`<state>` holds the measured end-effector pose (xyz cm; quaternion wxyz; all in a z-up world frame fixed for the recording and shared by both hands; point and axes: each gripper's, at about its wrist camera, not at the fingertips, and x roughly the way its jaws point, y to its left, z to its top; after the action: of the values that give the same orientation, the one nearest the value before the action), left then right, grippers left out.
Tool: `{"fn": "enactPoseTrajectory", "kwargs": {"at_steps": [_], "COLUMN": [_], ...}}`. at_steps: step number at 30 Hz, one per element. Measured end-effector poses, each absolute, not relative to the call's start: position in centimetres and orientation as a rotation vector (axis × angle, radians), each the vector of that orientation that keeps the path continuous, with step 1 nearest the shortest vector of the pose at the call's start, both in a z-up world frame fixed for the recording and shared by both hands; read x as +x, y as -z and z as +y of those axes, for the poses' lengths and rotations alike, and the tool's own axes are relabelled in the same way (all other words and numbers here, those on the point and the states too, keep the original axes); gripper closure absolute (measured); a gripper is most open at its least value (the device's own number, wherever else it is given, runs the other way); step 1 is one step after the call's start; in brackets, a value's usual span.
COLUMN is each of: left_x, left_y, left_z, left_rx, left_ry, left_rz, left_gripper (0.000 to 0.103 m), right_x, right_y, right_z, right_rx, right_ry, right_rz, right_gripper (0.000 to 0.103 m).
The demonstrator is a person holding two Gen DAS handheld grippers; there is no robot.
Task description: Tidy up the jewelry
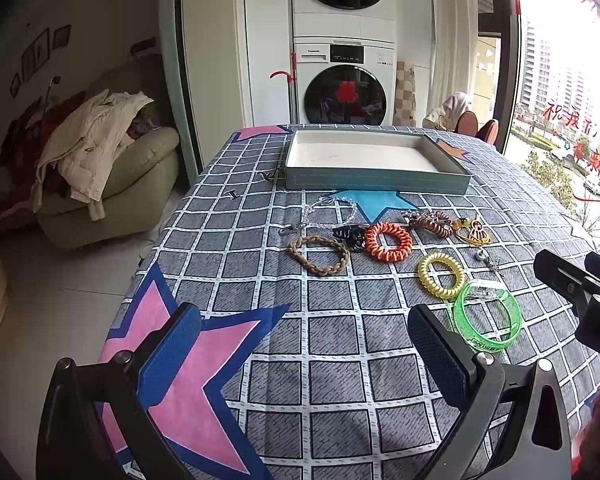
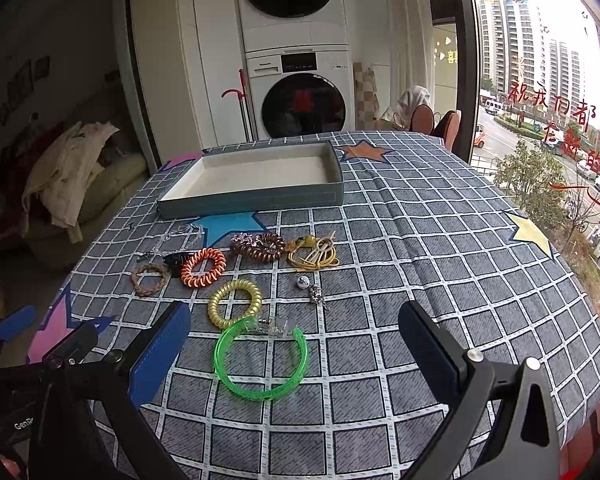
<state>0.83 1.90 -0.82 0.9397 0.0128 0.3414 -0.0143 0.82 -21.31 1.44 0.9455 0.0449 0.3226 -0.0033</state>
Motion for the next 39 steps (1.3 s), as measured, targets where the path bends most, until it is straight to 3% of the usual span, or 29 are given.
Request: {"fn": "enactPoseTrajectory", "kwargs": {"at_steps": [26, 30, 32, 35, 37, 39], "left_x": [13.1, 14.4, 14.8, 14.9, 14.7, 14.4], "left_y": [4.1, 5.3, 6.0, 6.1, 6.0, 5.8], "left_z": [3.9, 4.0, 3.8, 3.4, 2.8, 1.7], "left_rx": [-0.040, -0.069, -0.065, -0.048, -0.022, 0.025], "left_ry": [0.015, 0.002, -0.001, -0.013, 0.002, 0.033], "left_rz": [0.964, 1.020, 1.053, 1.040, 1.028, 1.010], "left_gripper": [0.000, 0.001, 0.012, 0.014, 0.023, 0.045], "right_x": [4.7, 5.4, 5.7, 5.6, 5.5, 5.4], "right_y": [3.1, 3.7, 4.2, 4.4, 4.4, 4.3], "right_z": [-23.1, -22.9, -22.9, -22.1, -21.7, -21.4], "right_rx": [0.078, 0.070, 0.073, 0.018, -0.003, -0.010], "right_ry": [0.056, 0.049, 0.043, 0.050, 0.041, 0.031], "right_rz": [0.945, 0.982, 1.007, 1.011, 1.008, 1.012], "right_gripper": [0.001, 0.015, 0.026, 0.034, 0.039, 0.047]}}
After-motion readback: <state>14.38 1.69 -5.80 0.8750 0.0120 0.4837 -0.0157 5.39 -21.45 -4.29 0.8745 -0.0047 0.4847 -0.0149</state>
